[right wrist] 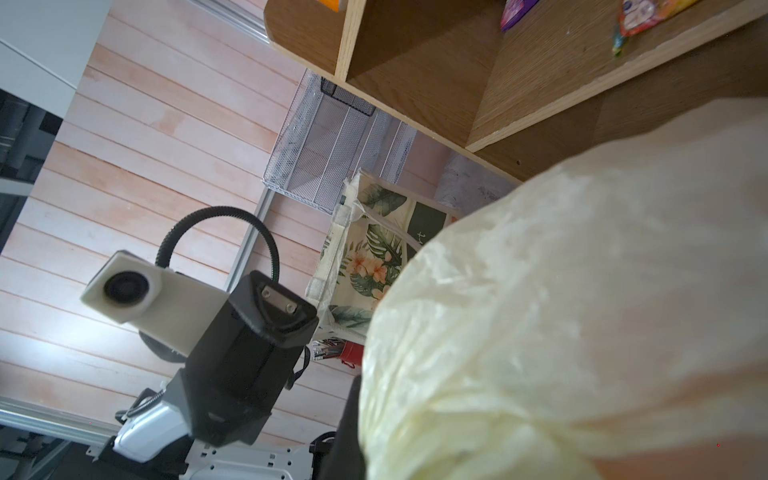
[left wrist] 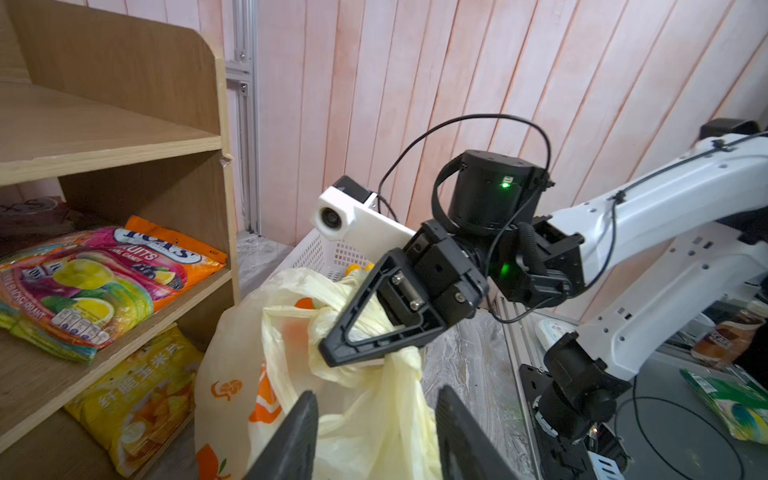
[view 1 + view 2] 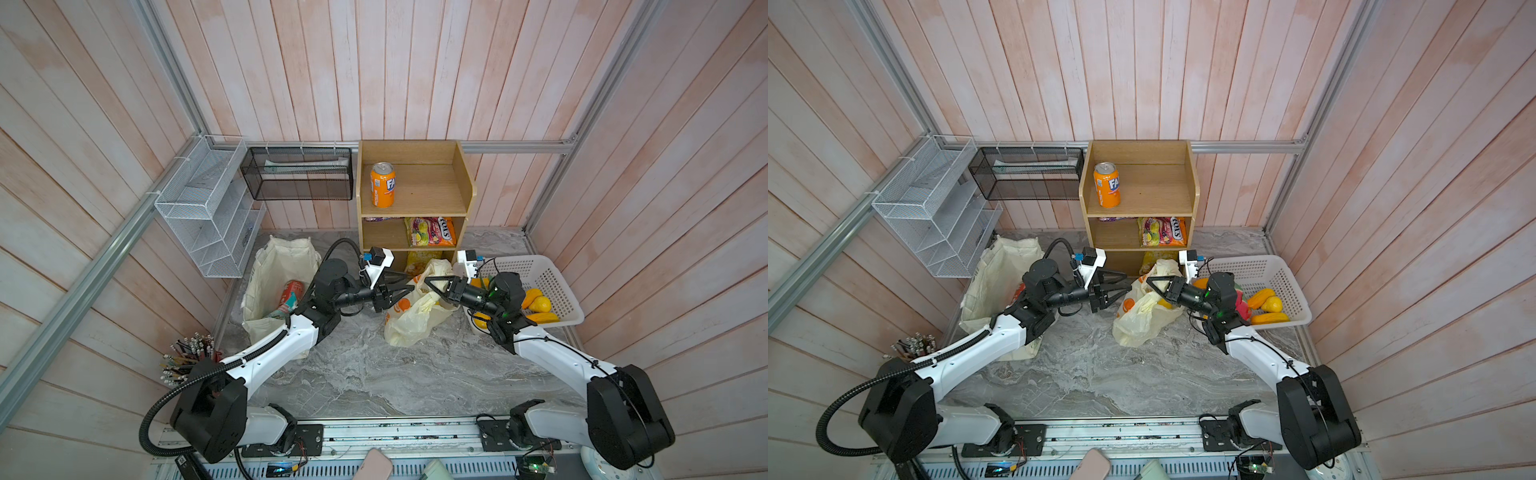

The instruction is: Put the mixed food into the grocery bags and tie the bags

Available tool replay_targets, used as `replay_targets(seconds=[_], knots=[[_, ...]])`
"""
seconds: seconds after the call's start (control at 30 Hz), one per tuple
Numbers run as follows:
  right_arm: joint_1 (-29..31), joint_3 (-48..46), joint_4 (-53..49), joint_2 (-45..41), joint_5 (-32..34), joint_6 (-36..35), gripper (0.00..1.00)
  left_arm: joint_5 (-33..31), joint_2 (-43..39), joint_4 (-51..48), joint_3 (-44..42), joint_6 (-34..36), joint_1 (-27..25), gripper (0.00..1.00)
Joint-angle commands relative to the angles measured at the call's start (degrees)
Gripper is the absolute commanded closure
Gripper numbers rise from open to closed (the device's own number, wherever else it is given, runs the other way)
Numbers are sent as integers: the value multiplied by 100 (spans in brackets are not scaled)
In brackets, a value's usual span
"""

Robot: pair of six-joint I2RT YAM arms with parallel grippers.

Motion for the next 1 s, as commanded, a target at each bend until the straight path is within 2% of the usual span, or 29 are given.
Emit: replay_targets(seconds=[0.0,0.2,0.4,0.63,0.77,0.97], knots=[[-46,199,-54,-127,-563,-726,100,37,353,163,75,-253,-21,55],[-74,333,-67,-84,-1055,-1164,100,101,834,408,-39,-315,-283,64],[-92,328,133,-97,-1301,-1263,70,158,1072,659,-132,-405,-378,67],[-236,326,-58,-134,-1426,-1478,66,119,1055,750,-198,-375,-381,68],[-432,344,-793,-226,-1113,-1718,53,-21,920,888,-327,-434,-381,68],[-583,363,-1464,-325,-737,-1760,51,-202,503,1090,-483,-528,-381,61]])
